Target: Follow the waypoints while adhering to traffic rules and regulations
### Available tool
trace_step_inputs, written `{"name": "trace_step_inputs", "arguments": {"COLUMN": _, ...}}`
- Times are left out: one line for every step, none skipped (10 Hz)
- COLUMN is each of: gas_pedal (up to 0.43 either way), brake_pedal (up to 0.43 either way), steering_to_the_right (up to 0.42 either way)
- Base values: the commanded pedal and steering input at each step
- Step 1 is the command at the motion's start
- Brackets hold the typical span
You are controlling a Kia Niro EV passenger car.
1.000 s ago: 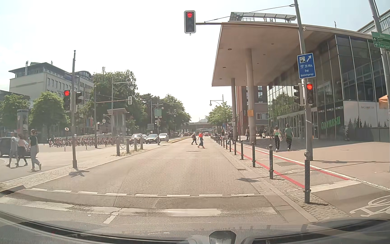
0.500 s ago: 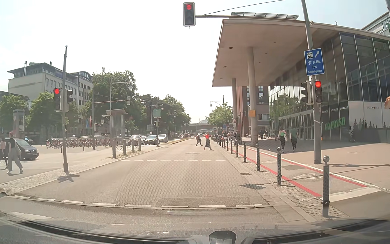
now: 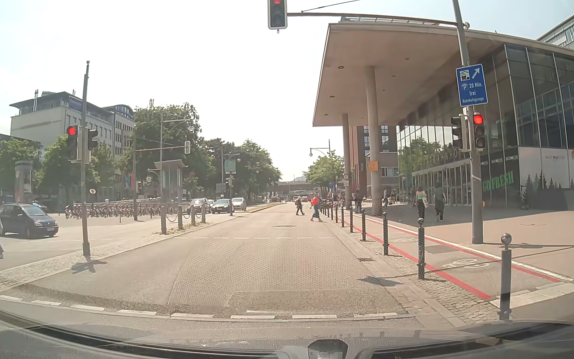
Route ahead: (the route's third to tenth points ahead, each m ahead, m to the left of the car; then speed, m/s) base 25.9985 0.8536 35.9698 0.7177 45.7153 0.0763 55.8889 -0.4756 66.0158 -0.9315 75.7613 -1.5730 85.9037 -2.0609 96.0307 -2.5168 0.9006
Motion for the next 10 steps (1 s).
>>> {"name": "trace_step_inputs", "arguments": {"gas_pedal": 0.000, "brake_pedal": 0.201, "steering_to_the_right": -0.007}}
{"name": "trace_step_inputs", "arguments": {"gas_pedal": 0.000, "brake_pedal": 0.201, "steering_to_the_right": -0.007}}
{"name": "trace_step_inputs", "arguments": {"gas_pedal": 0.000, "brake_pedal": 0.201, "steering_to_the_right": -0.007}}
{"name": "trace_step_inputs", "arguments": {"gas_pedal": 0.000, "brake_pedal": 0.201, "steering_to_the_right": -0.007}}
{"name": "trace_step_inputs", "arguments": {"gas_pedal": 0.000, "brake_pedal": 0.201, "steering_to_the_right": -0.007}}
{"name": "trace_step_inputs", "arguments": {"gas_pedal": 0.000, "brake_pedal": 0.201, "steering_to_the_right": -0.007}}
{"name": "trace_step_inputs", "arguments": {"gas_pedal": 0.000, "brake_pedal": 0.201, "steering_to_the_right": -0.007}}
{"name": "trace_step_inputs", "arguments": {"gas_pedal": 0.000, "brake_pedal": 0.207, "steering_to_the_right": -0.007}}
{"name": "trace_step_inputs", "arguments": {"gas_pedal": 0.000, "brake_pedal": 0.201, "steering_to_the_right": -0.007}}
{"name": "trace_step_inputs", "arguments": {"gas_pedal": 0.000, "brake_pedal": 0.201, "steering_to_the_right": -0.007}}
